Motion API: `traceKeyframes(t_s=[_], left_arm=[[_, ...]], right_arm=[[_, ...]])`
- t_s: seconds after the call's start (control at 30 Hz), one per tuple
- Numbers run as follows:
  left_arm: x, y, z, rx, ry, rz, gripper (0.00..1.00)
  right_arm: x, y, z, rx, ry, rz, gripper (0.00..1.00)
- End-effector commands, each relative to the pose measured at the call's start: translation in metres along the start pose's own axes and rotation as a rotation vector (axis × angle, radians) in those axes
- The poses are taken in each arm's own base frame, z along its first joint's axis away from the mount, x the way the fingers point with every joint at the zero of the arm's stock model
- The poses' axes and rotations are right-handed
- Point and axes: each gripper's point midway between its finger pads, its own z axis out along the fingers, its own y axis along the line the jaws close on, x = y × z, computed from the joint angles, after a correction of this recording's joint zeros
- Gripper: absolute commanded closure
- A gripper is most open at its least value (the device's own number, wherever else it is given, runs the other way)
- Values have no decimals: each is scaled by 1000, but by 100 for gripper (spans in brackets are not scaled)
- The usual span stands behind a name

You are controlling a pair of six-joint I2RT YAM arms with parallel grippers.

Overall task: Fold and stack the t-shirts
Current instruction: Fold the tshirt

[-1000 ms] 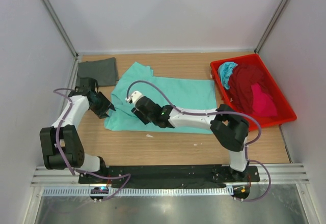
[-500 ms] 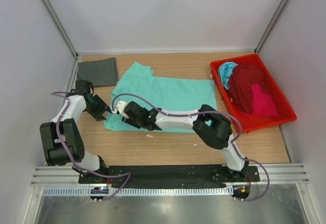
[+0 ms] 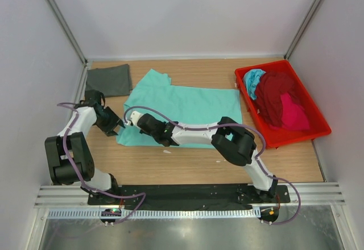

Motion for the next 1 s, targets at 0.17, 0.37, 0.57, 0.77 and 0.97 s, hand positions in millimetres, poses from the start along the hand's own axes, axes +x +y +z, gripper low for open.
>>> traceKeyframes(t_s=[0.17, 0.37, 0.57, 0.77, 0.97], left_arm=[[-14, 0, -9, -7, -64, 19, 51], [-14, 3, -11, -17, -75, 20, 51], [-15, 3, -13, -21, -85, 19, 51], [-17, 0, -22, -18, -122, 45, 51], [-7, -41, -37, 109, -161, 127, 53]], right_arm=[[-16, -43, 7, 170, -54, 212, 99], [1, -57, 12, 171, -36, 373, 99], [11, -55, 16, 136, -17, 524, 99], [5, -60, 4, 123, -22, 621, 81], [-4, -87, -25, 144, -36, 728, 74]])
